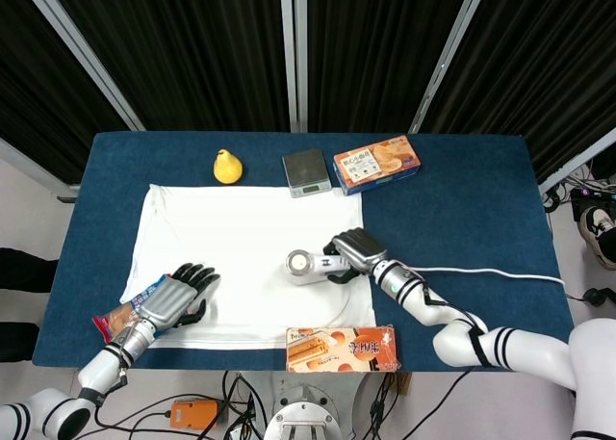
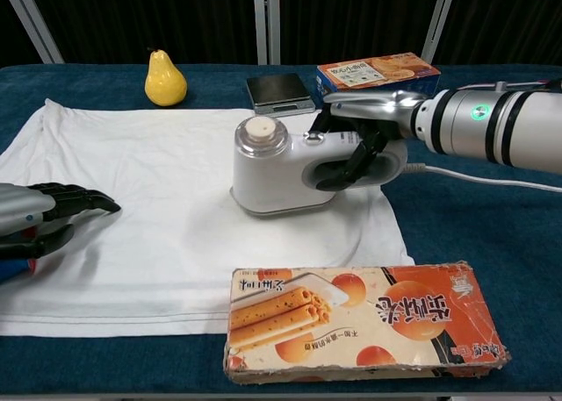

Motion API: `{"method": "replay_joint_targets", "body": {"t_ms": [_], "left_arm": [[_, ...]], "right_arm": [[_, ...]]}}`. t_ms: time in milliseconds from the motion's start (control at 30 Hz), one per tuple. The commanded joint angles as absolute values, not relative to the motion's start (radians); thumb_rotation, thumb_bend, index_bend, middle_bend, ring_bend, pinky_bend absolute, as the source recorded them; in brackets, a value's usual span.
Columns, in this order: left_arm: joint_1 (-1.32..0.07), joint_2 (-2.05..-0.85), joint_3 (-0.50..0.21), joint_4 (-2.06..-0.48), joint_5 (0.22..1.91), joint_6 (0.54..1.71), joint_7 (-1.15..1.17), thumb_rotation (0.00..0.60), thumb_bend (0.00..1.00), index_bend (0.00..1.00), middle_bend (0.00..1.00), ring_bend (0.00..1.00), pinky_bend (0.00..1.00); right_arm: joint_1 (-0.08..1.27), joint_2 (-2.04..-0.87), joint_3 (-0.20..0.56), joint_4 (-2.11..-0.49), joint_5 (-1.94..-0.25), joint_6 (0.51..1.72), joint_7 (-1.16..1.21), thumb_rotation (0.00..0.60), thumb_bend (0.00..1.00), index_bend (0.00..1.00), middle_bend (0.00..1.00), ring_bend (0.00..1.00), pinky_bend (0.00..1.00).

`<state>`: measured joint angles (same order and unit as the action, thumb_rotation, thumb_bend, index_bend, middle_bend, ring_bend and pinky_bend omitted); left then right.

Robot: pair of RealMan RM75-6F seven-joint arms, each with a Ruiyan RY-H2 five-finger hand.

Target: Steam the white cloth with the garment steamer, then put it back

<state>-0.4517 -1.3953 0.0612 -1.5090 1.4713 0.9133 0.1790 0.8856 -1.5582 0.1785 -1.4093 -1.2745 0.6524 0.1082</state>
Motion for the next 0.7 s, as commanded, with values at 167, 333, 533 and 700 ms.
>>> {"method": "replay_joint_targets", "body": {"t_ms": [167, 333, 533, 700], "left_arm": [[-0.457, -1.399, 0.068, -1.509, 1.469, 0.915, 0.185, 0.0, 0.54, 0.06, 0.04, 0.0, 0.0], [-0.461, -1.401, 0.071, -1.51, 1.467, 0.918, 0.188, 0.0, 0.54, 0.06, 0.04, 0.0, 0.0], [-0.464, -1.398, 0.078, -1.508, 1.467, 0.921, 0.189, 0.0, 0.54, 0.06, 0.04, 0.0, 0.0], [-0.464, -1.398, 0.083, -1.506, 1.468, 0.926, 0.183, 0.0, 0.54, 0.06, 0.04, 0.0, 0.0]], "right_arm": [[0.923, -1.594, 0.171, -1.375, -1.234, 0.623, 0.032, 0.6, 0.63, 1.0, 0.91, 0.89, 0.65], [0.925, -1.595, 0.172, -1.357, -1.189, 0.634, -0.01, 0.6, 0.63, 1.0, 0.91, 0.89, 0.65], [0.908, -1.577, 0.167, -1.33, -1.142, 0.651, -0.034, 0.6, 0.63, 1.0, 0.91, 0.89, 0.65], [0.883, -1.554, 0.16, -1.302, -1.118, 0.667, -0.031, 0.6, 0.63, 1.0, 0.91, 0.89, 0.65]]}}
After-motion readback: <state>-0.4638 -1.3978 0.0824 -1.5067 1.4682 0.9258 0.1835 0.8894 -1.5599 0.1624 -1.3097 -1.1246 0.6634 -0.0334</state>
